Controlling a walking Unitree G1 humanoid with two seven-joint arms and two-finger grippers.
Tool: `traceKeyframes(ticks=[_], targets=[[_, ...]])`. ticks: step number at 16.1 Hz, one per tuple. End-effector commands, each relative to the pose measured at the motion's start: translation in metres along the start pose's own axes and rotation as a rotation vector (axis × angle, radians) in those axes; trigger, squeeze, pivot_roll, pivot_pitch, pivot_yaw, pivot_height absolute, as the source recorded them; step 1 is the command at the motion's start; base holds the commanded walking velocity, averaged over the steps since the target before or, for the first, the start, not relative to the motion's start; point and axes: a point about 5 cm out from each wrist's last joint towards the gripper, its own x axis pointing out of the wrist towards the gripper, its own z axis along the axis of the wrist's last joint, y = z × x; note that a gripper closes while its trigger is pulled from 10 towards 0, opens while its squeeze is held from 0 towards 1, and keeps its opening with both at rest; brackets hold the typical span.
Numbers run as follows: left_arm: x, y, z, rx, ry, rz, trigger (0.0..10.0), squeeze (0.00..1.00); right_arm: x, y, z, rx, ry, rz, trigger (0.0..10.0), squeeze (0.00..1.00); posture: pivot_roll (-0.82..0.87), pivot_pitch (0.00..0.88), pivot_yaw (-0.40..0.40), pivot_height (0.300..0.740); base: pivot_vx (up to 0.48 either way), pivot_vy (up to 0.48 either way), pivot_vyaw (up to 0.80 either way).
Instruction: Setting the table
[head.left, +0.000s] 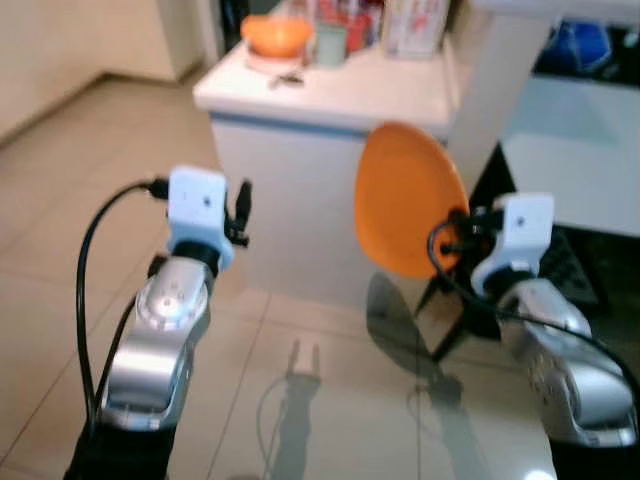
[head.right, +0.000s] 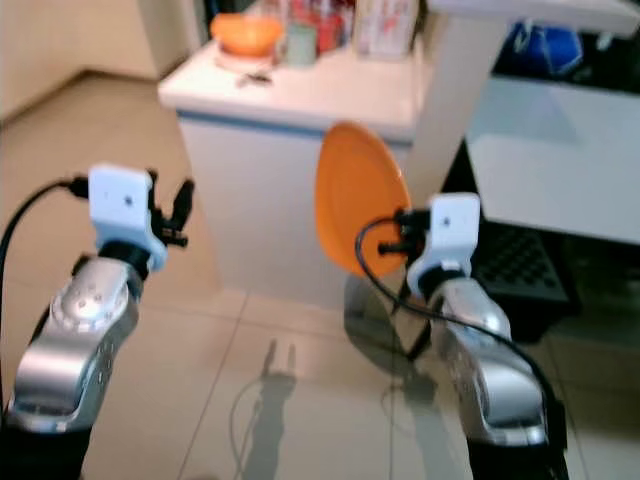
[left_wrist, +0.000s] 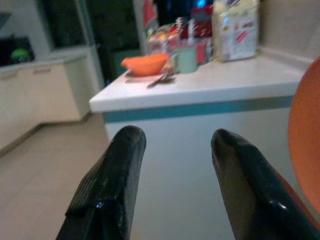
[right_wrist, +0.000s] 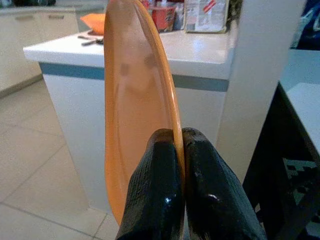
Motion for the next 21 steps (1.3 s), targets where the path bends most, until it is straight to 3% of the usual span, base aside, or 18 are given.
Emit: traceKeyframes(ticks=[1,14,21], targets=[[0.004,-0.003,0.008,0.019,-0.041,-0.036,10.0,0.00,0.001,-0.001,0.013,0.024,-0.083,-0.012,10.0,0.00,0.05,0.000,-0.027,0.740,0.000,0.000,-0.58],[0.004,-0.007,0.008,-0.012,-0.066,-0.083,10.0,0.00,0.000,-0.016,0.017,0.077,-0.116,-0.103,10.0,0.00,0.04,0.000,-0.025,0.740,0.310,0.000,-0.80],[0.005,-0.008,0.006,-0.018,-0.062,-0.089,10.0,0.00,0.000,-0.024,0.018,0.076,-0.115,-0.144,10.0,0.00,0.03,0.000,-0.027,0.740,0.353,0.000,-0.13]])
